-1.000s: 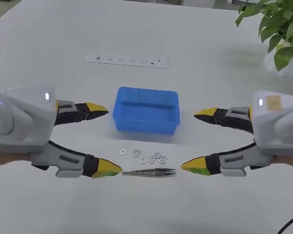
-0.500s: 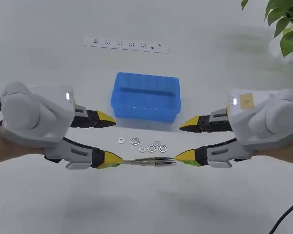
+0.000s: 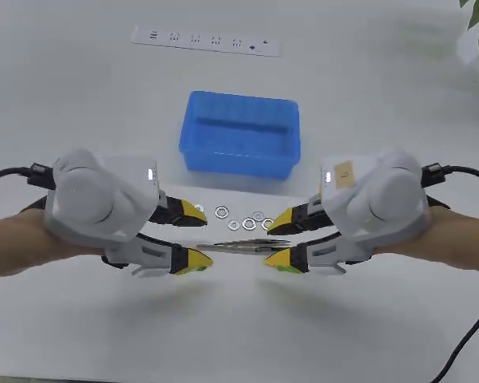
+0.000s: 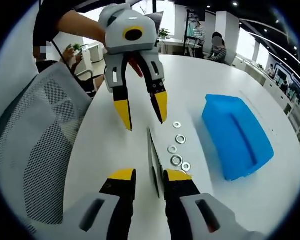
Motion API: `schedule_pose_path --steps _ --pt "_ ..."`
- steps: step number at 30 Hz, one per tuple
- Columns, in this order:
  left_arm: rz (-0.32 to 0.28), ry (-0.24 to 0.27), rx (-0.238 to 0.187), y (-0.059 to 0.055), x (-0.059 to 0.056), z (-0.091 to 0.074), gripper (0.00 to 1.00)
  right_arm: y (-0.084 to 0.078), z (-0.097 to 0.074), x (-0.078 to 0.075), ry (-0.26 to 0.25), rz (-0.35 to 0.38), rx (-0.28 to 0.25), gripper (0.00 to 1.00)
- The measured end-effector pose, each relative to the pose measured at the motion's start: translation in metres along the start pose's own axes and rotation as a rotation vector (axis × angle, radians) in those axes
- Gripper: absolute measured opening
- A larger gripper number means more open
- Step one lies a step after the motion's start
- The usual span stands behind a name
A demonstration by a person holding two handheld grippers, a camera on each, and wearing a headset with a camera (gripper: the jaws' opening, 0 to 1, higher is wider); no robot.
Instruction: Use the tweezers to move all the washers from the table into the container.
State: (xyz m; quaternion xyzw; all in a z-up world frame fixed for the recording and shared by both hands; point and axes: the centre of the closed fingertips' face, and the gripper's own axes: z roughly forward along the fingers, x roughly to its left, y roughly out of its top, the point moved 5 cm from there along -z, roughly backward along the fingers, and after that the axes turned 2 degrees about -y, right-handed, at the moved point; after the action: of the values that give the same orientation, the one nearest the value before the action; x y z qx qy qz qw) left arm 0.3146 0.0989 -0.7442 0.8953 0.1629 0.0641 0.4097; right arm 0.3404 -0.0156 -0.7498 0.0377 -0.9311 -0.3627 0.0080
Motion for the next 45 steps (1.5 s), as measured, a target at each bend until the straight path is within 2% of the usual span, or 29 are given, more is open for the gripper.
schedule_pose_path --steps 3,7,10,12,13,14,15,18,20,23,24,25,28,30,31,32,33,35,37,40,43,45 --pt "-0.005 -0.003 0.009 -0.002 0.002 0.004 0.34 -0.003 0.007 -0.002 0.003 -0.027 0.036 0.23" --pt "-0.008 -0.007 0.027 -0.006 0.005 0.009 0.33 -0.003 0.014 -0.004 0.014 -0.024 0.045 0.2" --pt "0.009 -0.021 0.056 -0.01 0.004 0.015 0.32 -0.005 0.018 -0.005 0.018 -0.038 0.071 0.18" --pt "0.022 -0.035 0.077 -0.014 0.001 0.017 0.32 -0.009 0.019 -0.007 0.01 -0.038 0.12 0.16" --pt "0.031 -0.043 0.043 -0.012 0.001 0.017 0.32 -0.005 0.019 -0.008 0.004 -0.039 0.098 0.14" --pt "0.023 -0.039 0.074 -0.016 0.002 0.015 0.31 -0.005 0.019 -0.009 0.0 -0.024 0.108 0.13" --pt "0.023 -0.029 0.066 -0.017 0.009 0.021 0.3 -0.005 0.02 -0.009 -0.004 -0.017 0.115 0.12" --pt "0.031 -0.034 0.061 -0.018 0.016 0.028 0.23 -0.003 0.021 -0.008 -0.009 -0.053 0.122 0.11" --pt "0.055 -0.049 0.073 -0.014 0.013 0.028 0.16 -0.003 0.021 -0.009 -0.013 -0.052 0.126 0.1" --pt "0.1 -0.073 0.102 -0.01 0.009 0.029 0.12 -0.003 0.021 -0.008 -0.02 -0.05 0.134 0.1" --pt "0.096 -0.072 0.104 -0.01 0.01 0.03 0.11 -0.003 0.02 -0.008 -0.021 -0.051 0.134 0.1" --pt "0.104 -0.053 0.109 -0.004 0.007 0.027 0.07 -0.003 0.02 -0.007 -0.022 -0.047 0.131 0.1" --pt "0.078 -0.051 0.11 -0.001 0.005 0.024 0.07 -0.003 0.02 -0.008 -0.029 -0.034 0.123 0.1" --pt "0.094 -0.054 0.113 -0.001 0.004 0.024 0.06 -0.004 0.02 -0.008 -0.035 -0.031 0.119 0.09" --pt "0.147 -0.015 0.115 0.0 0.008 0.023 0.06 -0.004 0.02 -0.008 -0.039 -0.03 0.117 0.09" --pt "0.179 -0.014 0.11 0.0 0.005 0.023 0.06 -0.004 0.021 -0.008 -0.044 -0.032 0.116 0.09" --pt "0.156 -0.036 0.103 -0.002 0.001 0.022 0.06 -0.004 0.02 -0.008 -0.045 -0.033 0.116 0.09" --pt "0.139 -0.03 0.076 -0.001 0.002 0.018 0.05 -0.005 0.019 -0.006 -0.047 -0.035 0.104 0.09" --pt "0.109 -0.03 0.047 0.005 0.001 0.012 0.05 -0.005 0.019 -0.005 -0.056 -0.013 0.075 0.09" --pt "0.13 -0.026 0.024 0.014 -0.004 0.004 0.05 -0.003 0.017 -0.002 -0.066 -0.038 0.032 0.09" --pt "0.13 -0.027 -0.006 0.023 -0.002 0.0 0.05 -0.001 0.015 0.0 -0.074 -0.076 0.001 0.09" --pt "0.135 -0.024 -0.034 0.031 -0.003 -0.002 0.05 -0.001 0.013 0.001 -0.084 -0.069 -0.025 0.09"
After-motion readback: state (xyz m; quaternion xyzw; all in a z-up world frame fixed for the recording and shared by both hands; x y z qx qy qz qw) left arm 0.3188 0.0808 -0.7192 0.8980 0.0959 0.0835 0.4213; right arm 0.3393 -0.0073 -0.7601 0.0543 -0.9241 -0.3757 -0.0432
